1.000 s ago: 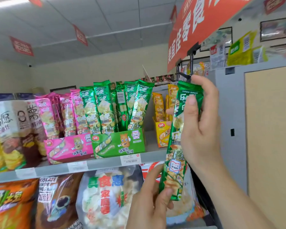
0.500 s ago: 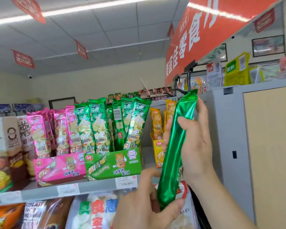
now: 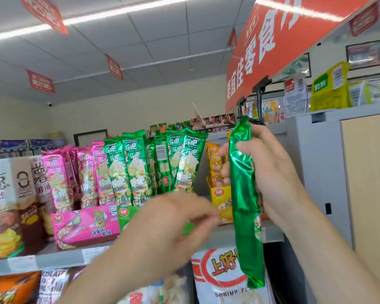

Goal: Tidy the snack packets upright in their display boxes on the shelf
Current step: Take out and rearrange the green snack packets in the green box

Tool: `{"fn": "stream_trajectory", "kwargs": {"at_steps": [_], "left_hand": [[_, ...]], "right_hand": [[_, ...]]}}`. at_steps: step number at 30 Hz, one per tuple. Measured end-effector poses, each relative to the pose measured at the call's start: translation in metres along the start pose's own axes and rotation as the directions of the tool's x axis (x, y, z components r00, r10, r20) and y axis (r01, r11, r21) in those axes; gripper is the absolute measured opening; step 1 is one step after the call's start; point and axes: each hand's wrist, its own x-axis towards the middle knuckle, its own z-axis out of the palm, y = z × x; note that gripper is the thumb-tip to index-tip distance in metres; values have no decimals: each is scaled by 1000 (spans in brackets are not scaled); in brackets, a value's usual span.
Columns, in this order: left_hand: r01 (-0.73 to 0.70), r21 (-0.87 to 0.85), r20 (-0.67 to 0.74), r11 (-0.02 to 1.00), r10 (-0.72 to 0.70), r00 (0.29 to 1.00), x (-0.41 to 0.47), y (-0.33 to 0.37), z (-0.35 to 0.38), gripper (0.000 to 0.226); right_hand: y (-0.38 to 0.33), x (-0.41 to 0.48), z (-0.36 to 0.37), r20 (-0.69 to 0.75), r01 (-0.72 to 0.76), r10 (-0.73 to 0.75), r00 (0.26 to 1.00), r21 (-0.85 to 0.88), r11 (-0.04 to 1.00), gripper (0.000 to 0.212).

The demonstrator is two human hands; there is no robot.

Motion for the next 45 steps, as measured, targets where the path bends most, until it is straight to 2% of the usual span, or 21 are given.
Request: {"fn": "stream_trajectory", "kwargs": {"at_steps": [3,5,6,9,10,12,14,16,18,20,24,27,30,34,40,42,45], "left_hand": [[-20,221,-286,975,84,955,32,-12,-27,22],[7,379,-331,925,128,935,58,-21,-35,26],[14,450,-285,893,128,950,70,-24,-34,30],[-2,647,-16,762,16,1000,91,-34,-19,50],[-16,696,30,718,-7,1000,92,-41,-15,51],[-38,731,23,681,31,999,87,-54,-18,47],[-15,731,-70,682,97,993,80,-71,-27,37],[75,712,-132,699,28,991,75,-82,-37,36],[166,694,-123,700,-112,986,75,-88,-40,44],[218,673,-112,707,-194,975,79,-95,-39,55],[168,658,-26,734,-201,979,92,-101,-41,73],[45,666,131,745,-176,976,103,-99,-41,70],[38,623,170,781,-183,968,109,-97,-46,68],[47,616,215,786,-225,950,112,-96,-52,78],[45,591,224,805,-217,950,107,-94,-54,64],[46,583,203,811,-200,958,102,-94,-54,58],[95,484,134,870,-181,974,99,-95,-59,49]], "right_hand": [[1,0,-2,-9,5,-5,1000,-42,999,17],[0,1,0,-22,29,-31,999,-70,997,22],[1,1,2,-35,39,-42,999,-76,996,24],[4,4,5,-57,41,-45,997,-69,997,23],[5,4,6,-56,32,-36,998,-63,997,25],[5,5,5,-50,-9,8,999,-31,999,32],[6,6,1,-54,-58,59,997,11,998,34],[7,8,-3,-54,-83,84,995,23,996,24],[8,10,-3,-17,-98,99,995,35,995,22],[8,12,-1,35,-117,116,993,45,992,37],[7,15,6,64,-98,95,993,45,994,35],[4,20,11,-11,-26,27,1000,83,996,27],[-7,31,15,-136,107,-87,987,147,983,23],[-30,49,21,-260,340,-302,917,116,933,23],[-31,69,33,-338,534,-509,792,-21,845,27],[-23,73,37,-362,532,-505,784,-28,846,27],[-5,78,38,-434,469,-404,805,50,882,21]]}}
